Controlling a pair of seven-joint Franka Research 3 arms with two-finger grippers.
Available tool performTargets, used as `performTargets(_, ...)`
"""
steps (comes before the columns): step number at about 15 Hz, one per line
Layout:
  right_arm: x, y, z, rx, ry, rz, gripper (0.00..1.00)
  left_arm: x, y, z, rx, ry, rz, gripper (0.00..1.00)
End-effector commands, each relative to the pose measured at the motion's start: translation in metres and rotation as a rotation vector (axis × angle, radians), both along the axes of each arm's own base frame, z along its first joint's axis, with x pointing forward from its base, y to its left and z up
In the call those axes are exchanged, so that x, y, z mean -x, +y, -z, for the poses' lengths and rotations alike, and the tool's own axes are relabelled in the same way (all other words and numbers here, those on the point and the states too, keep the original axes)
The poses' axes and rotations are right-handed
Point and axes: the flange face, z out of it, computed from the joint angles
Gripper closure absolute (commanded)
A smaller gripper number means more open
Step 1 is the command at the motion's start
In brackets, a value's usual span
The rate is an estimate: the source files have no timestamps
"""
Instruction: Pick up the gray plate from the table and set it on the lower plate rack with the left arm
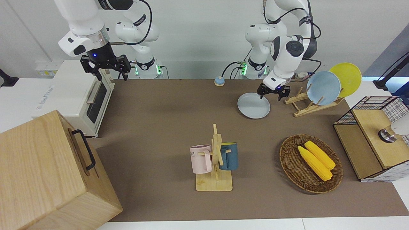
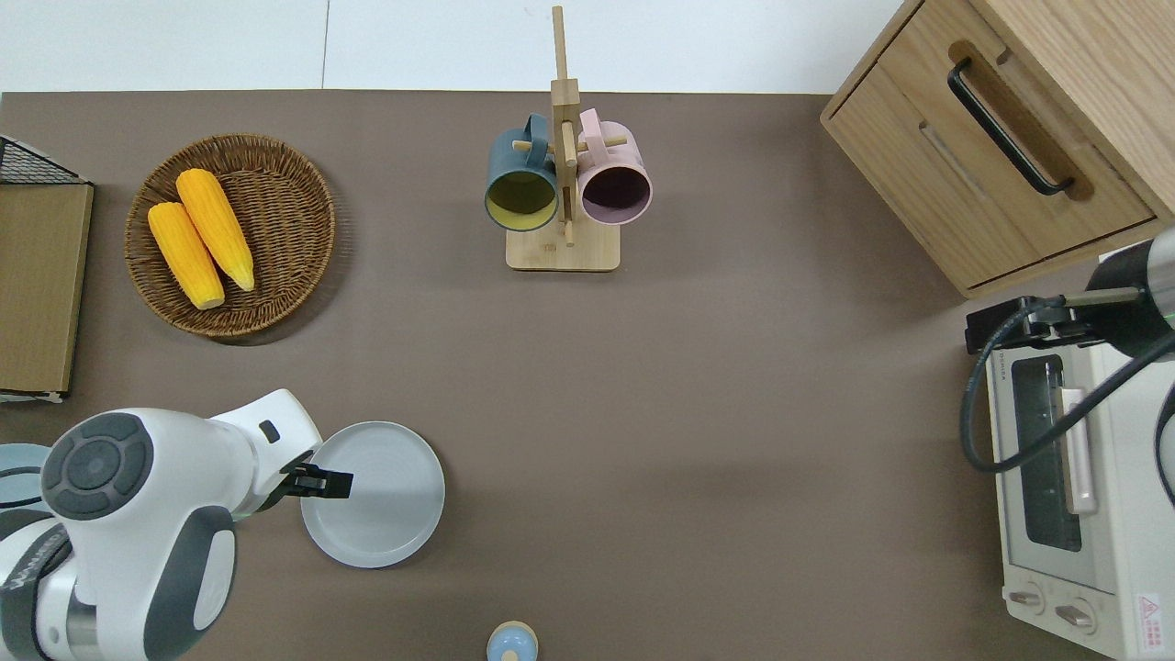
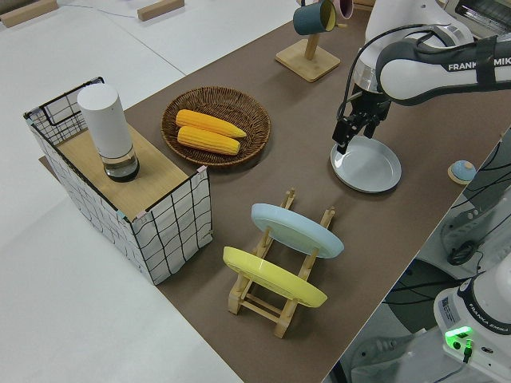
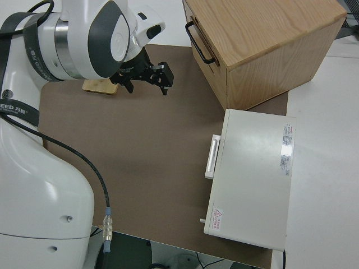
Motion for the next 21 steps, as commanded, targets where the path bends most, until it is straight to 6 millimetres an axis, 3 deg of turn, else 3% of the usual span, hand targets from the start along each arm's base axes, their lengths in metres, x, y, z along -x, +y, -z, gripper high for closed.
performTargets(1,0.000,0.001,-0.003,-0.003,-0.005,0.003,0.017,0.023,-0.008,0.020,-0.019,-0.026,-0.006,0.00)
performTargets(21,0.000,0.001,-0.003,-0.003,-0.005,0.003,0.017,0.032,0.015,0.052,-0.017,-0.026,-0.051,0.00)
